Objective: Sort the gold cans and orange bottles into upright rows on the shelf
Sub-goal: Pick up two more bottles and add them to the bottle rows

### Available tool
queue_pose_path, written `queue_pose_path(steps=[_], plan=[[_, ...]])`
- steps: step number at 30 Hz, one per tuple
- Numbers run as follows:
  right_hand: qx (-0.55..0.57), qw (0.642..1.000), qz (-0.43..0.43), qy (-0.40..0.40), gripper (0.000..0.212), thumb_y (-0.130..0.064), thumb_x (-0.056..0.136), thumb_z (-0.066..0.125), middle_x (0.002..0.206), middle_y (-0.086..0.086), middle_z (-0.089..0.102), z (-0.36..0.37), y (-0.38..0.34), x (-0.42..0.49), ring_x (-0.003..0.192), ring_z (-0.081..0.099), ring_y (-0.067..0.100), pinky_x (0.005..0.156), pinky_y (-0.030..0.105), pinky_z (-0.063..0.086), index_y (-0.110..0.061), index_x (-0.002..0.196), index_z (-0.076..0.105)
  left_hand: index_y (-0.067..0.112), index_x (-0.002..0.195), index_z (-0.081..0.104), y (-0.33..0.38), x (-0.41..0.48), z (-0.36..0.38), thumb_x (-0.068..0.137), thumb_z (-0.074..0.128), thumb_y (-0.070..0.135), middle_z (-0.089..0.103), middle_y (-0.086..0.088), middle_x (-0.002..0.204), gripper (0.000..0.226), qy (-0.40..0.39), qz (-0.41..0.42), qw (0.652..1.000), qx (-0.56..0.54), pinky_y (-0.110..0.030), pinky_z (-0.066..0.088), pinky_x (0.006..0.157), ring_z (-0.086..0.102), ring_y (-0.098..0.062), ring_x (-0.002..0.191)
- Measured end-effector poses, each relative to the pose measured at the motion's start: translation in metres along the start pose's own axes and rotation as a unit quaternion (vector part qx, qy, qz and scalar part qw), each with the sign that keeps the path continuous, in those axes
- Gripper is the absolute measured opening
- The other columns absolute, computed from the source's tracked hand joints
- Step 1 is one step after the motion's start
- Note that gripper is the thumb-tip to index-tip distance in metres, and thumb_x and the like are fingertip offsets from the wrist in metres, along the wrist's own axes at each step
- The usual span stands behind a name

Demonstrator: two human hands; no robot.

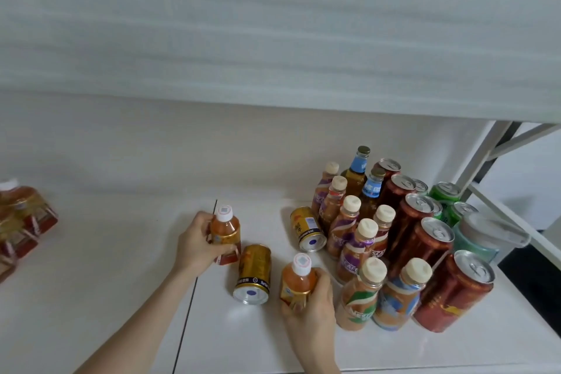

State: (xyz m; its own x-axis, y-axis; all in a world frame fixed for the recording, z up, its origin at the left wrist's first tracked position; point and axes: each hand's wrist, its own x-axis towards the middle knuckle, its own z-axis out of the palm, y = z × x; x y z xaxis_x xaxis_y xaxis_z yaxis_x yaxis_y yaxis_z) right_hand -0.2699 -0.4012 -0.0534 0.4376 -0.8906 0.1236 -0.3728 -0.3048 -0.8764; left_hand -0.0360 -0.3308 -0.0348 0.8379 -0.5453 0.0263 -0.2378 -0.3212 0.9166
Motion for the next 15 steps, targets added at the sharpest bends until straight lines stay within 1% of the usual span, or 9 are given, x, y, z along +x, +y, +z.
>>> queue_pose_path(steps=[2, 5, 7, 10, 13, 15], plan=[[0.004, 1.0, 0.006, -0.012, 0.072, -0.014, 0.066, 0.081, 0.115, 0.005, 0.055, -0.002, 0.001, -0.006, 0.106, 0.057, 0.028, 0.076, 0.025, 0.04, -0.016, 0.124, 0.039, 0.033, 0.089, 0.053, -0.001, -0.012, -0.009, 0.041, 0.091, 0.014, 0.067, 0.008, 0.093, 0.065, -0.009, 0.003, 1.0, -0.005, -0.033, 0.053, 0.078, 0.065, -0.014, 0.088], [-0.006, 1.0, 0.01, -0.017, 0.069, -0.015, 0.068, 0.08, 0.115, 0.005, 0.061, -0.007, 0.001, -0.012, 0.104, 0.06, 0.03, 0.074, 0.029, 0.043, -0.019, 0.123, 0.038, 0.027, 0.093, 0.052, -0.002, -0.036, -0.023, 0.047, 0.091, 0.0, 0.066, 0.004, 0.094, 0.066, -0.02, 0.003, 1.0, -0.015, -0.027, 0.05, 0.075, 0.064, -0.016, 0.088], [-0.012, 1.0, 0.02, -0.021, 0.068, -0.015, 0.067, 0.08, 0.113, 0.005, 0.063, -0.01, -0.002, -0.016, 0.102, 0.061, 0.03, 0.074, 0.03, 0.045, -0.021, 0.121, 0.039, 0.024, 0.096, 0.053, -0.003, -0.054, -0.032, 0.047, 0.091, -0.001, 0.066, 0.007, 0.095, 0.066, -0.016, 0.006, 1.0, -0.015, -0.023, 0.05, 0.073, 0.064, -0.012, 0.088], [-0.018, 0.999, 0.022, -0.026, 0.067, -0.016, 0.063, 0.082, 0.106, 0.002, 0.065, -0.013, -0.004, -0.023, 0.096, 0.063, 0.027, 0.073, 0.032, 0.048, -0.029, 0.112, 0.038, 0.028, 0.094, 0.052, -0.003, -0.083, -0.04, 0.049, 0.09, 0.001, 0.063, 0.015, 0.096, 0.065, -0.013, 0.004, 1.0, -0.01, -0.018, 0.047, 0.069, 0.06, -0.001, 0.089], [-0.015, 0.999, 0.025, -0.04, 0.066, -0.019, 0.059, 0.084, 0.099, -0.003, 0.065, -0.012, -0.008, -0.033, 0.089, 0.064, 0.021, 0.07, 0.034, 0.051, -0.033, 0.104, 0.037, 0.031, 0.093, 0.053, -0.005, -0.103, -0.048, 0.048, 0.091, 0.004, 0.066, 0.014, 0.096, 0.064, -0.005, 0.006, 1.0, -0.005, -0.022, 0.048, 0.073, 0.061, 0.002, 0.09], [-0.011, 0.999, 0.02, -0.048, 0.067, -0.019, 0.058, 0.085, 0.1, -0.006, 0.065, -0.008, -0.011, -0.041, 0.088, 0.065, 0.018, 0.071, 0.033, 0.053, -0.036, 0.104, 0.038, 0.03, 0.094, 0.054, -0.009, -0.114, -0.055, 0.048, 0.091, 0.006, 0.066, 0.014, 0.097, 0.063, 0.001, 0.007, 1.0, -0.007, -0.025, 0.049, 0.078, 0.062, 0.0, 0.09]])
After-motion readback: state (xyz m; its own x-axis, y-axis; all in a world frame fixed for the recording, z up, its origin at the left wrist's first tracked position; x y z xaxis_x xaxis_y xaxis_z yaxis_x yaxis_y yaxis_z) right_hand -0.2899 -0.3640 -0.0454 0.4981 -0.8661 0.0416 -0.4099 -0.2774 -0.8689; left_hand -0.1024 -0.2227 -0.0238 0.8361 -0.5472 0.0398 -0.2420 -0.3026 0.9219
